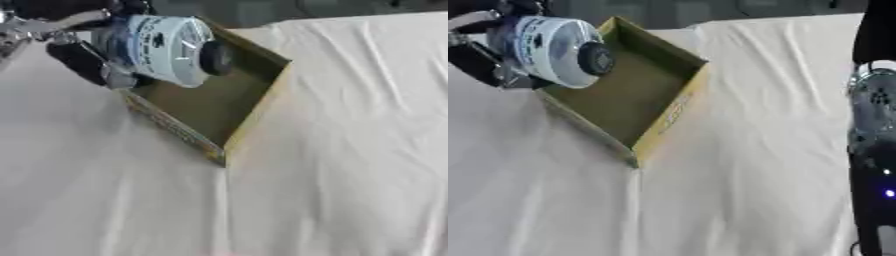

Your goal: Pick up objects on the table and place them in the box.

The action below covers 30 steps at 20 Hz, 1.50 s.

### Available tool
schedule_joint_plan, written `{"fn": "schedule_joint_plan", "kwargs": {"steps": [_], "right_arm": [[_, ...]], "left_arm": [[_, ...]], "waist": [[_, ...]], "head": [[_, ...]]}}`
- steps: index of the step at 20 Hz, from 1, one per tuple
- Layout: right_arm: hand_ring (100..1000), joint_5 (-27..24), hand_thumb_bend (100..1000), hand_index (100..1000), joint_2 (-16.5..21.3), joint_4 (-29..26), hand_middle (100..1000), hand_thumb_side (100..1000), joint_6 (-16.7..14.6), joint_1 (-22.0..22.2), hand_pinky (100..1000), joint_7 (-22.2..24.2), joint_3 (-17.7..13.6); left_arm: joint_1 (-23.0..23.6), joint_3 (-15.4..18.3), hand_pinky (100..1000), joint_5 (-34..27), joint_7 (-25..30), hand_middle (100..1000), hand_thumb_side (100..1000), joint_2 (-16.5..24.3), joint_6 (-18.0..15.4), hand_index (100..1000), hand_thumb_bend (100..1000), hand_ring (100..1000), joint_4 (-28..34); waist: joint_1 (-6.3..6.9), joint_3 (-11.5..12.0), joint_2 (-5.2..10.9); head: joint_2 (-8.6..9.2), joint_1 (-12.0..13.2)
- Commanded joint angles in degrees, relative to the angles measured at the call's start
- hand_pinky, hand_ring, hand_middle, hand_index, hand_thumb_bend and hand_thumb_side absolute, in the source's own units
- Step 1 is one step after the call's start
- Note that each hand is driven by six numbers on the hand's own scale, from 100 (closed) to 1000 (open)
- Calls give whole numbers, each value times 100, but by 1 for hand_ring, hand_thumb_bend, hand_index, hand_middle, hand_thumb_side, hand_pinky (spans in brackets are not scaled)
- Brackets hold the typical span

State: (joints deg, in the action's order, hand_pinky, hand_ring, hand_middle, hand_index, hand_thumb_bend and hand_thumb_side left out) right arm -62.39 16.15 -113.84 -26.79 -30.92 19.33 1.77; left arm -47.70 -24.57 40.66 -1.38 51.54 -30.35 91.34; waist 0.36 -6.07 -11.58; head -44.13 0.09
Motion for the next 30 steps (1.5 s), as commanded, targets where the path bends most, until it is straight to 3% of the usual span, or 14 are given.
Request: {"fn": "schedule_joint_plan", "kwargs": {"steps": [1,5,8,15,20,23,27,30], "right_arm": [[438,-34,100,683,-20,-75,487,889,64,-191,312,-2,20],[439,-54,100,685,-99,-75,487,890,134,-312,312,-51,29],[439,-63,100,687,-194,-75,488,892,205,-418,312,-84,46],[438,-81,100,686,-295,-75,485,891,257,-558,313,-154,24],[437,-94,100,686,-332,-75,484,891,261,-625,314,-203,11],[436,-104,100,685,-347,-75,484,892,267,-670,315,-236,6],[435,-126,100,685,-371,-75,483,894,271,-737,316,-283,-4],[435,-143,100,684,-390,-75,483,895,274,-789,317,-321,-12]], "left_arm": [[-114,44,100,319,-632,196,587,36,-129,459,172,100,-85],[-55,63,100,738,-1343,196,579,9,-272,458,170,100,-240],[-7,101,100,1036,-1724,195,577,2,-332,458,171,100,-400],[28,145,100,1606,-2095,195,575,-76,-269,459,173,100,-823],[-8,181,100,1931,-2302,191,564,-148,49,457,176,100,-1038],[-32,169,100,2034,-2316,183,556,-200,401,456,172,100,-1194],[-79,140,100,1968,-2168,176,548,-280,839,459,169,100,-1348],[-106,116,100,1881,-2102,180,562,-327,980,463,155,100,-1391]], "waist": [[24,-39,46],[35,-106,-25],[39,-173,-115],[45,-250,-225],[59,-293,-258],[79,-322,-278],[113,-371,-315],[136,-405,-343]], "head": [[9,123],[36,210],[188,174],[320,150],[490,76],[568,51],[643,34],[690,27]]}}
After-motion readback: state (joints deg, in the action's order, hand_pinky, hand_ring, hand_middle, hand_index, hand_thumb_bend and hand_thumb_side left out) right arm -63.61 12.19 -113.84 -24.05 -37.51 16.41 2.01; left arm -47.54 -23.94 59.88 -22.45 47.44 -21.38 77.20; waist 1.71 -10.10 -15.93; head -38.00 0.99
